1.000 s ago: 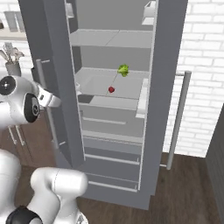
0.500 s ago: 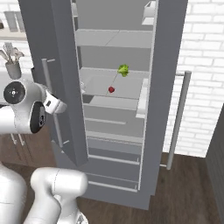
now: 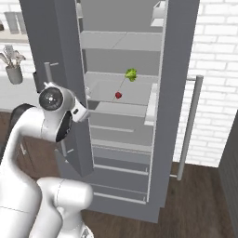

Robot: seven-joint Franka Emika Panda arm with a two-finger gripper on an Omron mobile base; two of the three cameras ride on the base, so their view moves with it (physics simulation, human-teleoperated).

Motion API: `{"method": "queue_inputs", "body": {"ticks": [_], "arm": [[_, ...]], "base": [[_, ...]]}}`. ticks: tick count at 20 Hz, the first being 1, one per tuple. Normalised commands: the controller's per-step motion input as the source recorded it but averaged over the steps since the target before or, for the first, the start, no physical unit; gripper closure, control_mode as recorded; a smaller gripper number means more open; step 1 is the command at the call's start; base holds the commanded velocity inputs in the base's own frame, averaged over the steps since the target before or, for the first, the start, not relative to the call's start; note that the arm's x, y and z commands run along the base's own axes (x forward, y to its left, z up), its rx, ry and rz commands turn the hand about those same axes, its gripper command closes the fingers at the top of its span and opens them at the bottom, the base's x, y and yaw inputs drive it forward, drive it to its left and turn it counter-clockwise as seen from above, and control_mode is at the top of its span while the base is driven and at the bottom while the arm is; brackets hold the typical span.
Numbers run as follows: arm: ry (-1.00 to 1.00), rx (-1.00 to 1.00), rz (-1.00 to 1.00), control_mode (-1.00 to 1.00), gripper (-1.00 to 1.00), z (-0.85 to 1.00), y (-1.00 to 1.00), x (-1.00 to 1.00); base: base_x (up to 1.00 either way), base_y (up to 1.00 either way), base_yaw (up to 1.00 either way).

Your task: Take the strawberry from the fridge and place it on top of the pancake, located on the dining counter.

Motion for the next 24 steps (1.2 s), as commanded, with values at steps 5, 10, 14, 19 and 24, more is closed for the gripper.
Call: {"method": "queue_inputs", "body": {"ticks": [5, 10, 14, 19, 24], "arm": [[0.07, 0.15, 0.04, -1.00, -1.00, -0.04, -0.38, 0.50], [0.07, 0.26, 0.10, -1.00, -1.00, 0.01, -0.57, 0.54], [0.17, 0.18, 0.08, -1.00, -1.00, -0.06, -0.05, 0.89], [0.17, 0.14, 0.10, -1.00, -1.00, -0.20, 0.00, 0.94], [0.04, 0.21, 0.06, -1.00, -1.00, -0.40, 0.05, 0.78]], "base": [[0.00, 0.00, 0.00], [0.00, 0.00, 0.00], [0.00, 0.00, 0.00], [0.00, 0.00, 0.00], [0.00, 0.00, 0.00]]}}
